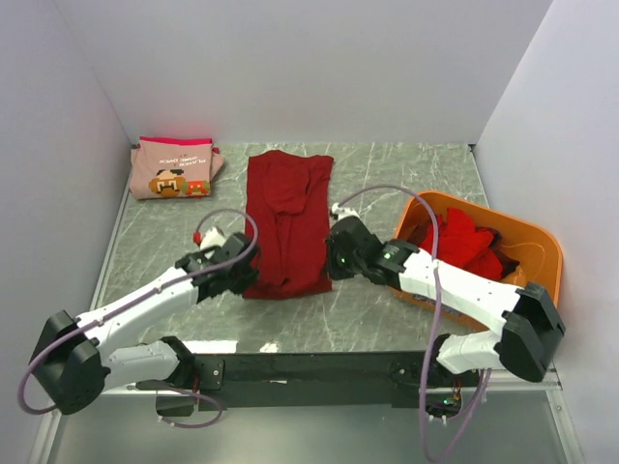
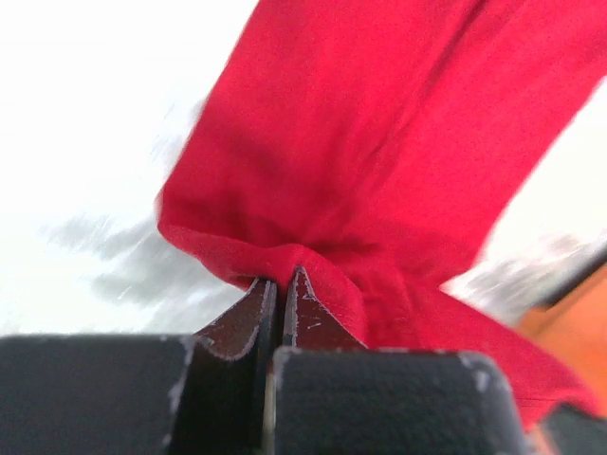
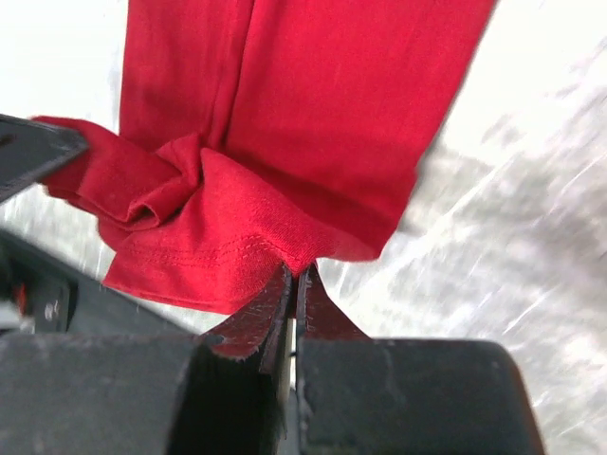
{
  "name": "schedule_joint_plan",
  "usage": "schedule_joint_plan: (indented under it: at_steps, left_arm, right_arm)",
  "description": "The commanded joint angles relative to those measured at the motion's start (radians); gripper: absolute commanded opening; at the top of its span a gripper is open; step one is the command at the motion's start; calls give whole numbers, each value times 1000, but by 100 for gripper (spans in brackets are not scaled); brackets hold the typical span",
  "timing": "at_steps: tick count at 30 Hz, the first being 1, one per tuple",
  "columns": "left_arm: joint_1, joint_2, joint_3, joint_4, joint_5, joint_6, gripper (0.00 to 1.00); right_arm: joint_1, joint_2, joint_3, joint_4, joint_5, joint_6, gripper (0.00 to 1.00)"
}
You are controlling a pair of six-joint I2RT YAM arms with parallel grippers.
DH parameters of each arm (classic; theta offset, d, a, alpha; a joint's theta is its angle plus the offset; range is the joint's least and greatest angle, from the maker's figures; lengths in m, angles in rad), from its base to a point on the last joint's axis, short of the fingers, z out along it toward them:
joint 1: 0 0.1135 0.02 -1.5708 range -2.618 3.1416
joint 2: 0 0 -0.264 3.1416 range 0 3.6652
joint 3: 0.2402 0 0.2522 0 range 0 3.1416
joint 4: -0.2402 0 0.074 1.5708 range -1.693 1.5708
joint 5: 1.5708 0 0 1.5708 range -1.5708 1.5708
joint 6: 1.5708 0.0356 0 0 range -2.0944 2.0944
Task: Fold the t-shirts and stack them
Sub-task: Fold the tshirt
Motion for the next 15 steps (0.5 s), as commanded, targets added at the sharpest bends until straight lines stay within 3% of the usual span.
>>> schedule_joint_plan:
  at_steps: [1, 15]
  left_arm:
    - [72, 43, 105, 92, -62, 114, 1]
    - [303, 380, 396, 216, -16, 382, 1]
  right_arm:
    - [-39, 58, 94, 6, 103, -59, 0]
    - [-194, 356, 405, -1, 103, -111, 0]
